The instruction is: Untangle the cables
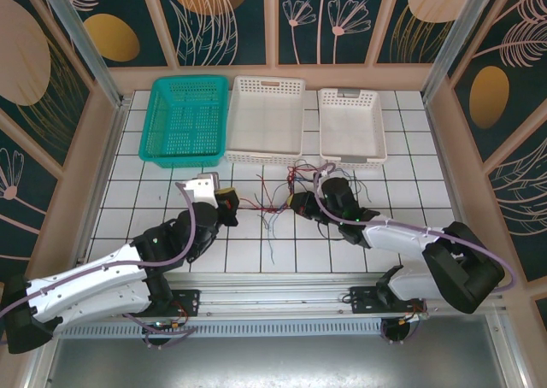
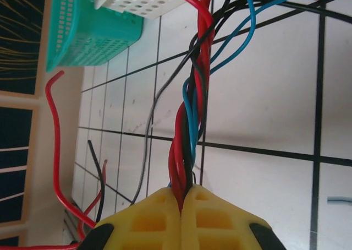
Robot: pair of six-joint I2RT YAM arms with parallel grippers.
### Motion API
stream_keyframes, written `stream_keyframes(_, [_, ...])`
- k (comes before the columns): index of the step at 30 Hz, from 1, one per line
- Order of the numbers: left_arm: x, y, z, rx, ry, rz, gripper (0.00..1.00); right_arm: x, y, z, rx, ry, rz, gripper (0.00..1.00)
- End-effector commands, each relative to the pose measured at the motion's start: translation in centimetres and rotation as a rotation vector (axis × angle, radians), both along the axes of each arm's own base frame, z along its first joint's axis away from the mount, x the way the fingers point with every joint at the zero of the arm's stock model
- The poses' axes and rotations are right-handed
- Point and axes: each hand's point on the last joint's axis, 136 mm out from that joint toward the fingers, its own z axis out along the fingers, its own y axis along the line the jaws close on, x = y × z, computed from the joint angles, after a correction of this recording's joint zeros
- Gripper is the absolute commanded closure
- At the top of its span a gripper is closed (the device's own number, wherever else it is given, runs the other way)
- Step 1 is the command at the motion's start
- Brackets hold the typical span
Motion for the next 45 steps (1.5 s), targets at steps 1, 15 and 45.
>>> stream_keyframes(1, [0.2, 0.7, 1.1, -0.010, -0.014, 0.032, 1.00, 0.5, -1.6, -1.1, -0.113, -0.006, -0.061, 1.00])
stream_keyframes(15, [-0.5, 4.9, 6.0, 0.043, -0.083, 0.114, 1.00, 1.2, -6.1, -5.0, -0.238, 0.068, -0.159, 1.00])
stream_keyframes(45, [-2.5, 9.9, 18.9, 0.041, -0.230, 0.133, 1.00, 0.6, -10.9, -8.6, -0.304, 0.151, -0.250, 1.00])
